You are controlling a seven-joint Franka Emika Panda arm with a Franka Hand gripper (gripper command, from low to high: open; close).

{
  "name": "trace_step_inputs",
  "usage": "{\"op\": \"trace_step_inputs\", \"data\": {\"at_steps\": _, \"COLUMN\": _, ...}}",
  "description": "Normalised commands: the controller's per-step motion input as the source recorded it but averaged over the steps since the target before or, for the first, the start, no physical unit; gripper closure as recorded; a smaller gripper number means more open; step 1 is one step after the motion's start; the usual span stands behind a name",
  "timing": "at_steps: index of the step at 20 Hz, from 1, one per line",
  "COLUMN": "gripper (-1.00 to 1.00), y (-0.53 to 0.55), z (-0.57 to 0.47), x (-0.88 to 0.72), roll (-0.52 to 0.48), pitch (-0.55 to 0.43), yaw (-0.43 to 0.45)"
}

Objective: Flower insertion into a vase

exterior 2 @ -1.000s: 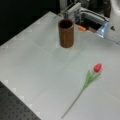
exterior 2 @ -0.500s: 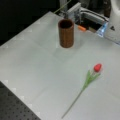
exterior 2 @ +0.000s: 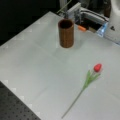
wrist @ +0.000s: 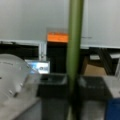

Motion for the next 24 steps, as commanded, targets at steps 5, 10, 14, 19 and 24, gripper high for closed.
{"op": "trace_step_inputs", "data": {"at_steps": 5, "gripper": 1.0, "y": -0.08, "z": 0.04, "x": 0.08, "roll": -0.107, "pitch": 0.378, "yaw": 0.052}}
{"op": "trace_step_inputs", "data": {"at_steps": 10, "gripper": 1.0, "y": -0.1, "z": 0.09, "x": 0.13, "roll": -0.118, "pitch": 0.394, "yaw": 0.008}}
{"op": "trace_step_inputs", "data": {"at_steps": 14, "gripper": 1.0, "y": -0.12, "z": 0.14, "x": 0.18, "roll": -0.118, "pitch": 0.53, "yaw": -0.049}}
{"op": "trace_step_inputs", "data": {"at_steps": 19, "gripper": 1.0, "y": -0.13, "z": 0.25, "x": 0.3, "roll": -0.096, "pitch": 0.639, "yaw": -0.087}}
{"op": "trace_step_inputs", "data": {"at_steps": 24, "gripper": 1.0, "y": -0.17, "z": 0.2, "x": 0.37, "roll": -0.049, "pitch": 0.625, "yaw": -0.072}}
